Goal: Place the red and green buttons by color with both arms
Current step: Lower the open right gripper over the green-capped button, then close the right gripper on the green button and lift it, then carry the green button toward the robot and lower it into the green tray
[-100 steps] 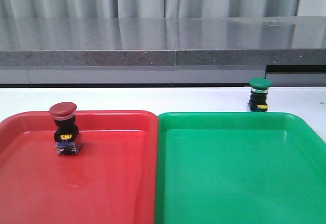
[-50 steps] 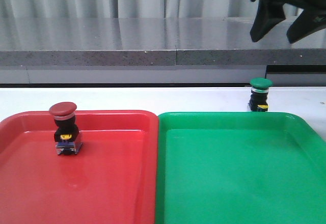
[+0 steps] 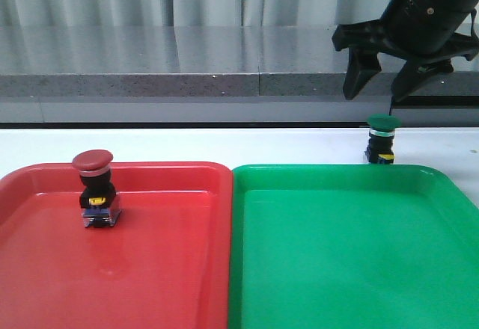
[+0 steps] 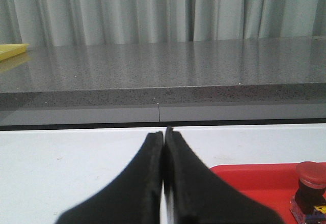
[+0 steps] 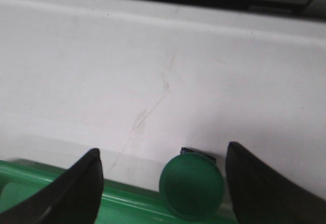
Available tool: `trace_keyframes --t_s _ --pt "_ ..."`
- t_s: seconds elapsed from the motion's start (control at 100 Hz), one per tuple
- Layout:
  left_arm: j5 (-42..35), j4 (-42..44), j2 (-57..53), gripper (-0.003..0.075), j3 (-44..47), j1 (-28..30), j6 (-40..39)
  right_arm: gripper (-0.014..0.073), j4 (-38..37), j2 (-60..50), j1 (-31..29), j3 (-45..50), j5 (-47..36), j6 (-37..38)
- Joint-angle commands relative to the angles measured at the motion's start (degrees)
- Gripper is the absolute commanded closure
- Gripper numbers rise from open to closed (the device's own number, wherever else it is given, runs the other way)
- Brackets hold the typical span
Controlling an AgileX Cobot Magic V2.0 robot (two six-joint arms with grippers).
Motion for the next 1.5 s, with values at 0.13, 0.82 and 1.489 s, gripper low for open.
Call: trace_keyframes --t_s 0.13,0.82,1.489 --pt "-4.64 -0.57 -1.64 0.0739 2.41 -0.44 -0.19 0.0078 -1.06 -0.9 -2.06 -1.9 -2.01 -0.5" --pt "-4.64 -0.57 -1.64 0.0739 2.41 -0.44 -0.19 0.0383 -1.1 1.93 -2.0 -2.5 0.17 -0.5" --pt "-4.64 -0.57 -1.64 0.0739 2.41 -0.44 -0.19 0.0382 -1.13 -9.71 4.99 -5.9 14.57 -0.44"
